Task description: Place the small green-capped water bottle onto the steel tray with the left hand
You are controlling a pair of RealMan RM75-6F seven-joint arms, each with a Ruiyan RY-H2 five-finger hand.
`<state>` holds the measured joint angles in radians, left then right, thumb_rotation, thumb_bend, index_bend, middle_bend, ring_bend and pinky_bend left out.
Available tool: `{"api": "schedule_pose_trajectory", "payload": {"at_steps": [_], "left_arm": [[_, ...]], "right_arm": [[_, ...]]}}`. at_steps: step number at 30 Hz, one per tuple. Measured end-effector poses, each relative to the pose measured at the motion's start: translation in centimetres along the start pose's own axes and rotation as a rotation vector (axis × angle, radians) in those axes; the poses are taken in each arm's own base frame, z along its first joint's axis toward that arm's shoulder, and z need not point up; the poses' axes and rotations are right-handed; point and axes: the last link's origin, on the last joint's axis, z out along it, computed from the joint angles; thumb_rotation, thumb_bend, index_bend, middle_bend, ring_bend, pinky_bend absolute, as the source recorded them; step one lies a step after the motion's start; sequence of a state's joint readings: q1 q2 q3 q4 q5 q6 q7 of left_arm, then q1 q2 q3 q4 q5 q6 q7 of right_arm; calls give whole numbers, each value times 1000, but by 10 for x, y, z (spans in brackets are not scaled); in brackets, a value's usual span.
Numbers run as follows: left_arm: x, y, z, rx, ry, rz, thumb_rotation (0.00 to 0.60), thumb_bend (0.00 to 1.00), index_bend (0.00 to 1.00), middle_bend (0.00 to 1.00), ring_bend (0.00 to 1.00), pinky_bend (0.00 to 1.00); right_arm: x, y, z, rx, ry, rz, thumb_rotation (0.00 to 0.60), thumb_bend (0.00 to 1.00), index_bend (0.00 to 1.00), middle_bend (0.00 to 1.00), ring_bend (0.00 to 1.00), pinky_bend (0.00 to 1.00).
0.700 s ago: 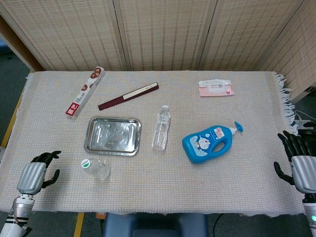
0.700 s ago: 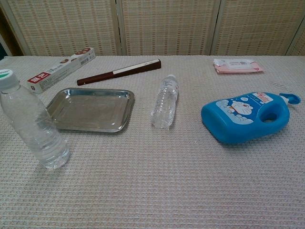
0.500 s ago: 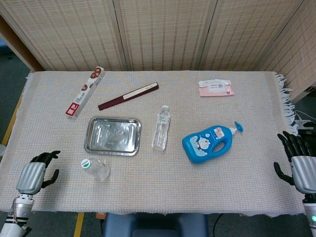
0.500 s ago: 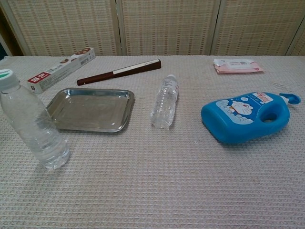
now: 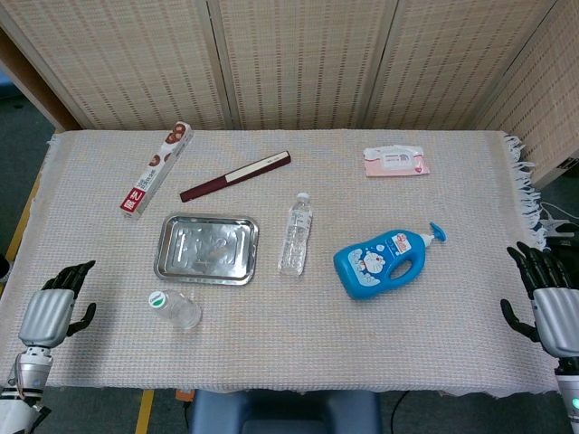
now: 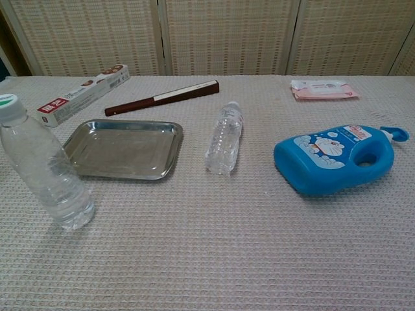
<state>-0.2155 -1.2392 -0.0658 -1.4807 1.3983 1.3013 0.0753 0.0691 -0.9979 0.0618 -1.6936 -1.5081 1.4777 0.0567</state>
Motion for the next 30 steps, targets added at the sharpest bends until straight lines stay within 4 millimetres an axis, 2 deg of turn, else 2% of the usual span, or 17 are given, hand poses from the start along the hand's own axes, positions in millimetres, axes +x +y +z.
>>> {"api": "schedule_pose_trajectory", "payload": {"at_steps": [7,14,22,30], "left_arm": [[25,-3,2,5,-136,-66,600,395,0,0,0,174],[51,7,-2,-42,-194,-245,600,389,0,0,0,167],[61,26,-14,-119,-243,-441,600,386,0,0,0,158],[56,50,-20,-153,-241,-621,600,385,0,0,0,155]], "right_arm": [[1,1,-1,1,-13,7,600,184,0,0,0,67],[2,1,-2,9,-24,13,600,184,0,0,0,67],[2,1,-3,17,-29,18,600,184,0,0,0,67],[3,1,-2,16,-36,21,600,185,0,0,0,67]]}}
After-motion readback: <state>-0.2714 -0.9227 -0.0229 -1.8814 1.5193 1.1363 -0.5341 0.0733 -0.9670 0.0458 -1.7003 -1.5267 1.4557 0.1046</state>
